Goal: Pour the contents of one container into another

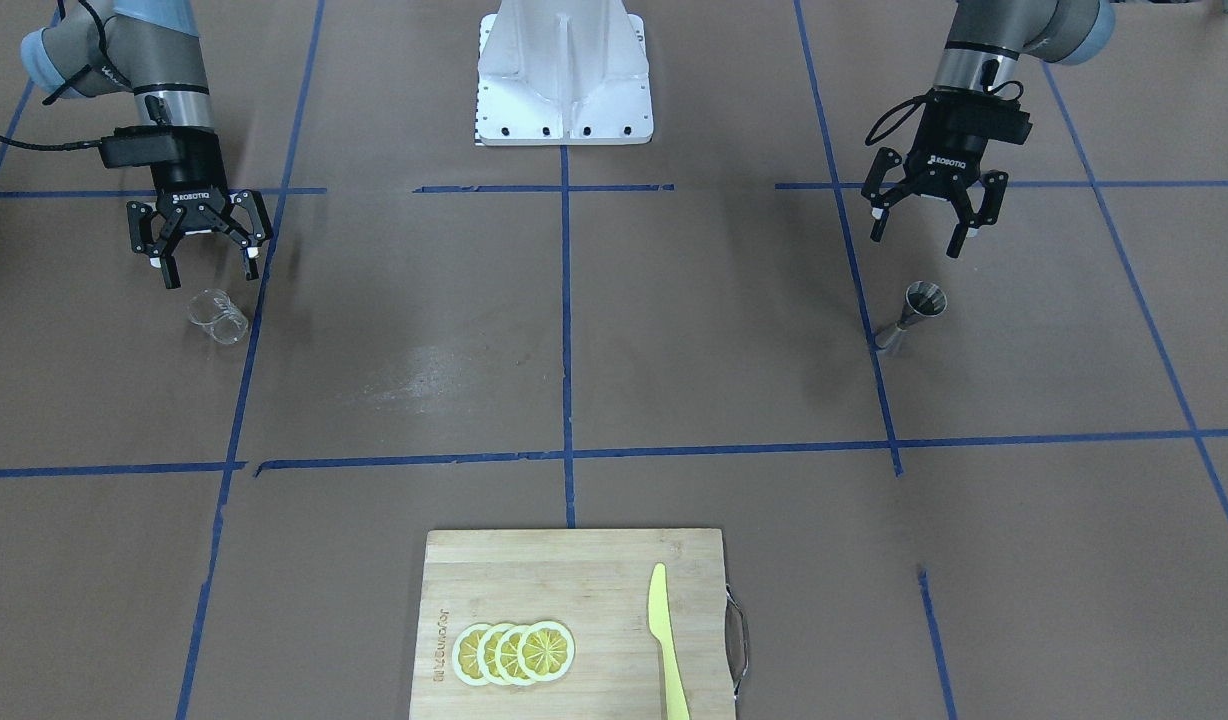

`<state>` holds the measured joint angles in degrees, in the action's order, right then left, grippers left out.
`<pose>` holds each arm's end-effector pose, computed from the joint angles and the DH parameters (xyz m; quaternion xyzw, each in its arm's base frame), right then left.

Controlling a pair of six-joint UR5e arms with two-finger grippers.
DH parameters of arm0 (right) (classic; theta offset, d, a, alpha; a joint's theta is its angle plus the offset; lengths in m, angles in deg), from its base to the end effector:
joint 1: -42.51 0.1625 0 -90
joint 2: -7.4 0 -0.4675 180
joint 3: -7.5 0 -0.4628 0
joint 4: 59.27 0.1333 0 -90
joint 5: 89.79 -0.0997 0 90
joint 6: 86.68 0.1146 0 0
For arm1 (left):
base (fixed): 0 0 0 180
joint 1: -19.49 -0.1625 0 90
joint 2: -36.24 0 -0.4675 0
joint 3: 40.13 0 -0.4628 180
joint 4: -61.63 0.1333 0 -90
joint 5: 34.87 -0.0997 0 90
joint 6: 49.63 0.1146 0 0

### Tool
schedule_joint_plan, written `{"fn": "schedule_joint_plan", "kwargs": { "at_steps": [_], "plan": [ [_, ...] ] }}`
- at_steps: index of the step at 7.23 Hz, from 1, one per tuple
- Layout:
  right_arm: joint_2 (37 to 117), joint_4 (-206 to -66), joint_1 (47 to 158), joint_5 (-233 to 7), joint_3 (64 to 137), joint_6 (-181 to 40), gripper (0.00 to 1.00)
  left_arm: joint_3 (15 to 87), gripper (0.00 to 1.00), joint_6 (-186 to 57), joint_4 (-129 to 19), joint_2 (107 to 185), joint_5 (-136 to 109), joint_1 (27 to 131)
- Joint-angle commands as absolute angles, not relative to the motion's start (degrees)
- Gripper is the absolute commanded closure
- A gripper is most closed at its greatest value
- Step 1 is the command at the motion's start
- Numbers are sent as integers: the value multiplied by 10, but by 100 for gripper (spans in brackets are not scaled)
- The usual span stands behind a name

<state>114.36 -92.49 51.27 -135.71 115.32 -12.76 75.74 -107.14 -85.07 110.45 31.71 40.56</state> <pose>-0.4116 -0.2790 0.5626 0.4172 -0.3657 0.1287 0.8220 0.3690 -0.3338 0.4812 0.3941 0.4047 -0.0298 0.8246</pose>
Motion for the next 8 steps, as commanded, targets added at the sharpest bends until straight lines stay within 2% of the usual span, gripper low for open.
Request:
{"fn": "schedule_joint_plan", "kwargs": {
  "at_steps": [1,5,8],
  "plan": [
    [1203,-926,513,-1457,1219,-128,0,775,0,-1071,-851,1102,352,412],
    [1266,-935,516,-1596,1285,-127,0,834,0,-1070,-761,1097,512,456],
    [1300,-937,615,-1777,1294,-128,0,869,0,-1070,-632,1098,588,456]
  ]
}}
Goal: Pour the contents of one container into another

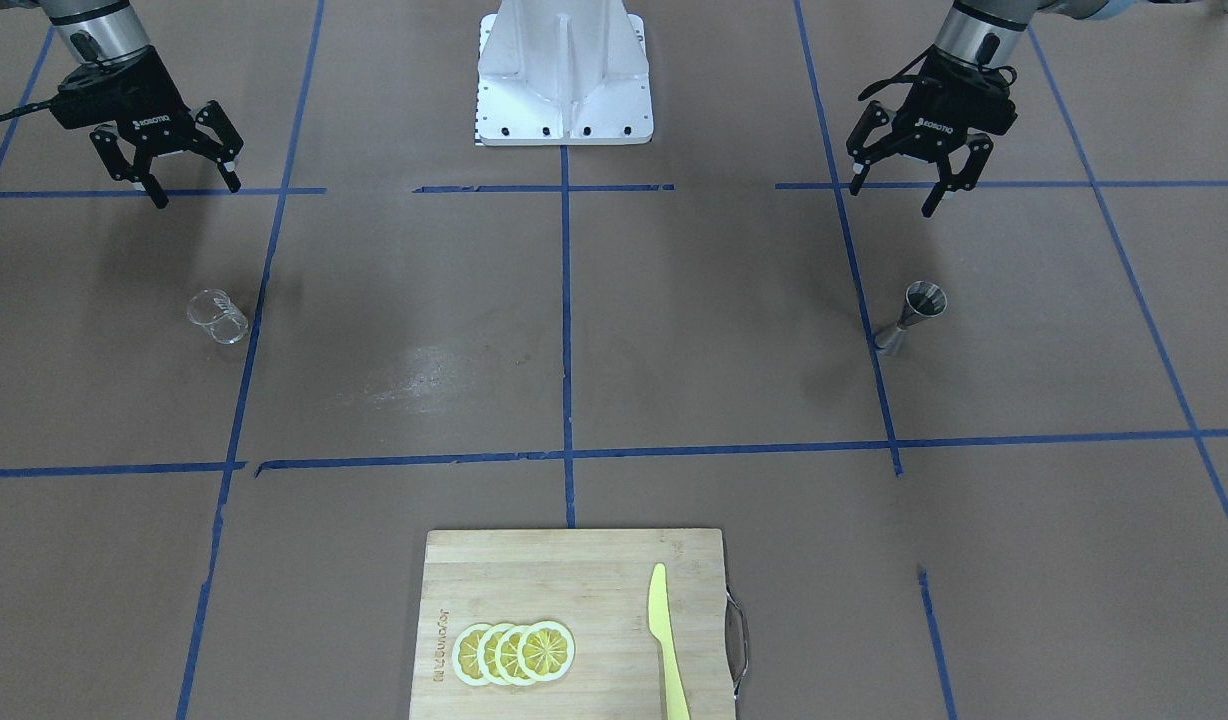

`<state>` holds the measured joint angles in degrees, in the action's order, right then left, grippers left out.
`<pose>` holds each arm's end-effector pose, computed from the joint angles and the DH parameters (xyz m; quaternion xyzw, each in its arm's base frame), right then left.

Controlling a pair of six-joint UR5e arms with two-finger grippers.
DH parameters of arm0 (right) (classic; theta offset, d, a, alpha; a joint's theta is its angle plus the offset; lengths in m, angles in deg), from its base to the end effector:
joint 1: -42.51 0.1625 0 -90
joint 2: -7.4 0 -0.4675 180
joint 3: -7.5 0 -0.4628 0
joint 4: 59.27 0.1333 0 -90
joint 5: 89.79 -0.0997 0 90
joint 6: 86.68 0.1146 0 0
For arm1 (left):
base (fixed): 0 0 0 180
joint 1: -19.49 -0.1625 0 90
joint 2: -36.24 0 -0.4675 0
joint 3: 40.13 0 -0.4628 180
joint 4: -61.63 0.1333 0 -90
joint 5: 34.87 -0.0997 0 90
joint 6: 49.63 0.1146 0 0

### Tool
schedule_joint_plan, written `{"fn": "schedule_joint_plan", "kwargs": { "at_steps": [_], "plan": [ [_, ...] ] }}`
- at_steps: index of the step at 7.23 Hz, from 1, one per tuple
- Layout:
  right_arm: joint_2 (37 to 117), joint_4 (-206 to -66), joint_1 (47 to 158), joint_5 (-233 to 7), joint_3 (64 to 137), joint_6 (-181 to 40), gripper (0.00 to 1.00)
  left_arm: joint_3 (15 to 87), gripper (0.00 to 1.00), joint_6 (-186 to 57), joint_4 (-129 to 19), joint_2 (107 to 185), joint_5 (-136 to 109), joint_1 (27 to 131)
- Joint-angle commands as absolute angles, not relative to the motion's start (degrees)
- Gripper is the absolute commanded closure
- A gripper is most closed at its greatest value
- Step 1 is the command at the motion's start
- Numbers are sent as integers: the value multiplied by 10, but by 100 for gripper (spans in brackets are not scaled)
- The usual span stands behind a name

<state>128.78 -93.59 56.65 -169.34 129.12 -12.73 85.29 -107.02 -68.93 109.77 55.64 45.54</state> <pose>-0.3198 -0.2395 0.5403 0.1993 -0.4298 0.0280 0.8802 0.3502 -0.3184 0.4328 0.2397 0.4346 0.0519 0.8666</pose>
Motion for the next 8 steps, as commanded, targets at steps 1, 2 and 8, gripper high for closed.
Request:
{"fn": "schedule_joint_plan", "kwargs": {
  "at_steps": [1,2,8],
  "plan": [
    [1309,-941,658,-1855,1294,-128,0,878,0,-1069,-596,1099,612,454],
    [1305,-978,715,-1920,1298,-153,0,895,0,-1069,-559,1099,632,452],
    [1244,-1283,961,-2023,1324,-528,0,1036,0,-964,-228,1139,672,482]
  ]
}}
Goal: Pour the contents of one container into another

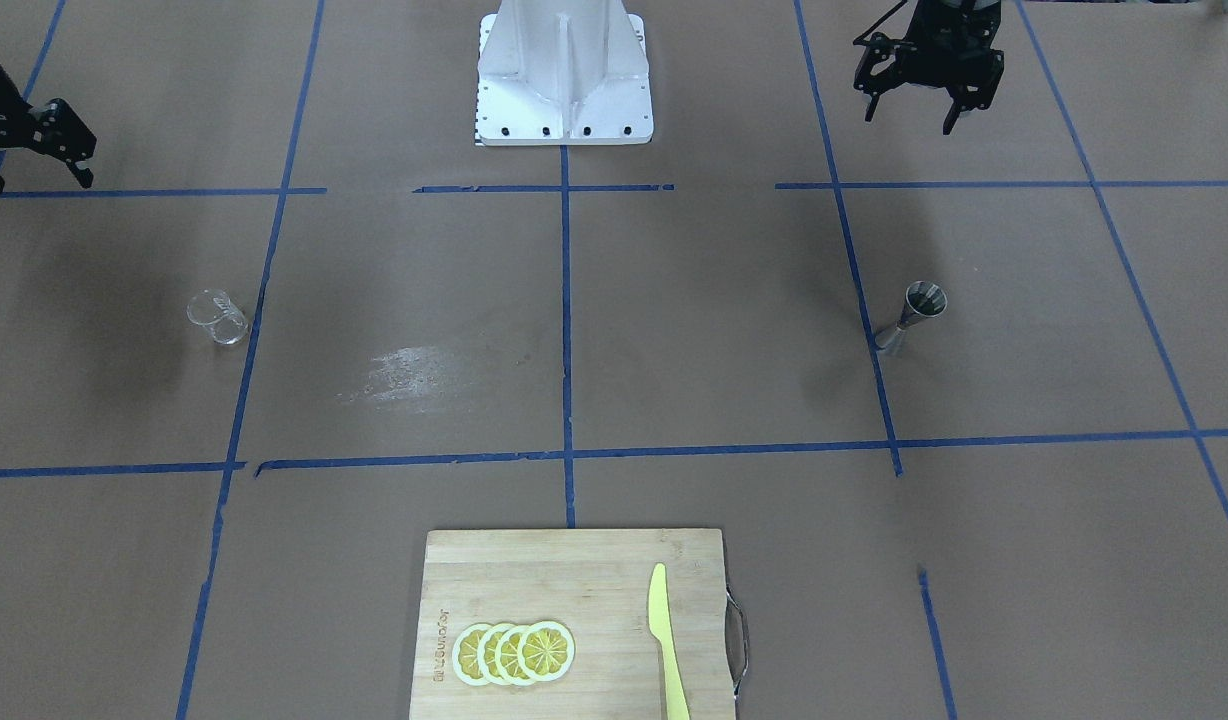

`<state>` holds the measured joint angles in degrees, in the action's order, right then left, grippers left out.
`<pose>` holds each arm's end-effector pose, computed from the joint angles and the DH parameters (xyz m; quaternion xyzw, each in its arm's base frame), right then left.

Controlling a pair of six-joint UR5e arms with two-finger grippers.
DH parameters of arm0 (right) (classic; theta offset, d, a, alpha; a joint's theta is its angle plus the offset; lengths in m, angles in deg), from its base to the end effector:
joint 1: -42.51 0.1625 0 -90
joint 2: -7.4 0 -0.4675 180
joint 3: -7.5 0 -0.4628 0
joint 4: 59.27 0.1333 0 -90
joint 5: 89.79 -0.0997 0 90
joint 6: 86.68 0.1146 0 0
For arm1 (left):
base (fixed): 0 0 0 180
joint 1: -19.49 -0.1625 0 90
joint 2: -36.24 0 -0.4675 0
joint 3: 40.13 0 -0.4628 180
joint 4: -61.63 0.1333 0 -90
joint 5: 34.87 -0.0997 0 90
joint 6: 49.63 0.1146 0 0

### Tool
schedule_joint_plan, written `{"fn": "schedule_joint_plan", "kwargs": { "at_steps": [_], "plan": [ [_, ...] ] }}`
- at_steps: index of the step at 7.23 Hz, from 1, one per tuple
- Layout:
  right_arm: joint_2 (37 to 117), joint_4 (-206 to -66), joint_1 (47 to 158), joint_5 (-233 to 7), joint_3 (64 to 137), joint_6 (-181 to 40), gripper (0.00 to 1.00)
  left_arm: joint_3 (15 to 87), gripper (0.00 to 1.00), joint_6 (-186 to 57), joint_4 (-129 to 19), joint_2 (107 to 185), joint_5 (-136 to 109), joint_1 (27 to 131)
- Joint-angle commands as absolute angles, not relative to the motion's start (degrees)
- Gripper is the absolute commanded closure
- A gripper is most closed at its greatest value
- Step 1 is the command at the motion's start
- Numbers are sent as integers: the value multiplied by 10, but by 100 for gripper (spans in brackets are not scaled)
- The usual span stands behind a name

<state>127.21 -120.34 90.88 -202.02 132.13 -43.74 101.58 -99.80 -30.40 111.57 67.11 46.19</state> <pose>-0.1790 -0.3367 0.5621 0.0866 -0.3281 -0.0452 0.9396 0.3073 -0.2771 0.3602 0.1002 0.3320 0.1418 0.9272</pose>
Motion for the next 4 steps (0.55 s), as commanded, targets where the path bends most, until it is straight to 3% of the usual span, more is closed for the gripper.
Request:
{"fn": "schedule_joint_plan", "kwargs": {
  "at_steps": [1,2,4],
  "plan": [
    [1218,-1348,1013,-2024,1324,-610,0,1037,0,-912,-150,1202,672,524],
    [1178,-1421,1059,-2036,1324,-692,0,1036,0,-867,-67,1278,672,566],
    [1118,-1513,1147,-2131,1311,-785,0,1027,0,-781,-43,1327,709,644]
  ]
}}
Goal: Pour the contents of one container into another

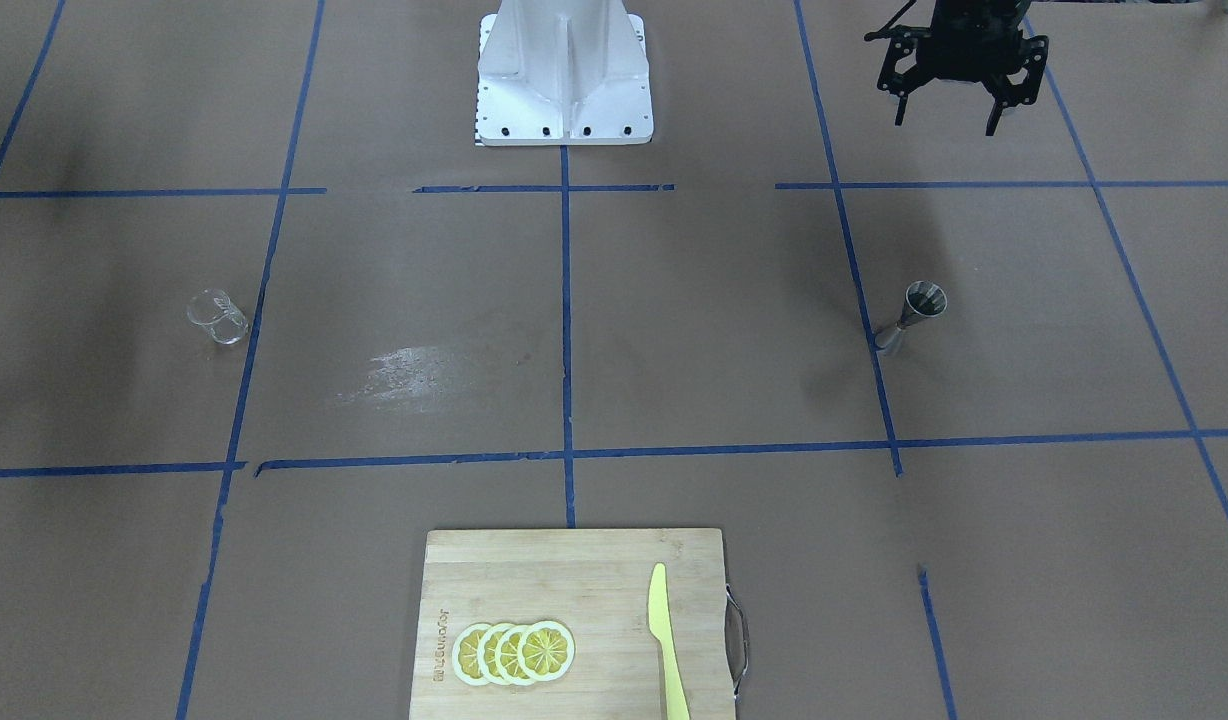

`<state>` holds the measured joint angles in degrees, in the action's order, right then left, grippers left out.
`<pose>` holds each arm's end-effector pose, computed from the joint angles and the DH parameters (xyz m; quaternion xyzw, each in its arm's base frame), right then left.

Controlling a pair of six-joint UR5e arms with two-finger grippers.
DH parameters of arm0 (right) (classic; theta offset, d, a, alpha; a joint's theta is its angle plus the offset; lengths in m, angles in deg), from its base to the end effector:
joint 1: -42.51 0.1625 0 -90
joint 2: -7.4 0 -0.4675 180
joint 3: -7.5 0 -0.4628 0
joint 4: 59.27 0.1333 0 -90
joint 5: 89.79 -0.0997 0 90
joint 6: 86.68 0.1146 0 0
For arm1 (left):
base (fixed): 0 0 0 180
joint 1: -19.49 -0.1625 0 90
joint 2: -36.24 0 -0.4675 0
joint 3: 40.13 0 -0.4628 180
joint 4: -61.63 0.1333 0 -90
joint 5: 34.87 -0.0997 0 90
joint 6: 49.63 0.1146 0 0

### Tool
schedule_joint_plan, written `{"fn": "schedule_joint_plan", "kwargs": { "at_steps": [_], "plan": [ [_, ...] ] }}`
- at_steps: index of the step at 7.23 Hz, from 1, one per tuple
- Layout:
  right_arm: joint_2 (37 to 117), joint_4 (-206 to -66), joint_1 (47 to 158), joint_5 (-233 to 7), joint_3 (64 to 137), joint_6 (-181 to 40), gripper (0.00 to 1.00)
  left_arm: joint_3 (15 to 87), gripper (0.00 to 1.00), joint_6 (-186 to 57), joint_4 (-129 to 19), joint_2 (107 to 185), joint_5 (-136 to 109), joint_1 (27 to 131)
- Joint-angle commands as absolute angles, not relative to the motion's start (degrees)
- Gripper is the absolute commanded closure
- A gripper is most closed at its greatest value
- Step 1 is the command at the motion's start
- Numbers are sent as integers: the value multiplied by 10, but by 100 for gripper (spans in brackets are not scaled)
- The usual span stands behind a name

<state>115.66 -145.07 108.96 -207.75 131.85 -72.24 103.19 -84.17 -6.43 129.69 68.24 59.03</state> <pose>-0.0976 -0.4230 0.5386 0.0842 -0.2805 -0.1183 0.9488 0.2612 -0.3548 0.2767 0.1456 0.2812 0.1651 0.9341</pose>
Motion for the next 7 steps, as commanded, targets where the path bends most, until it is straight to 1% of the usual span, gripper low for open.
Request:
{"fn": "schedule_joint_plan", "kwargs": {
  "at_steps": [1,2,3,4,5,7],
  "plan": [
    [1080,-1559,1191,-2172,1299,-817,0,996,0,-717,-43,1358,765,728],
    [1051,-1594,1225,-2218,1278,-845,0,950,0,-642,-44,1377,833,802],
    [1037,-1597,1252,-2255,1243,-875,0,884,0,-566,-50,1391,881,878],
    [1033,-1596,1282,-2295,1202,-905,0,814,0,-490,-75,1390,927,944],
    [1032,-1592,1305,-2324,1174,-919,0,748,0,-442,-108,1386,947,986],
    [1022,-1588,1317,-2314,1164,-910,0,644,0,-426,-185,1383,948,1031]
  ]
}}
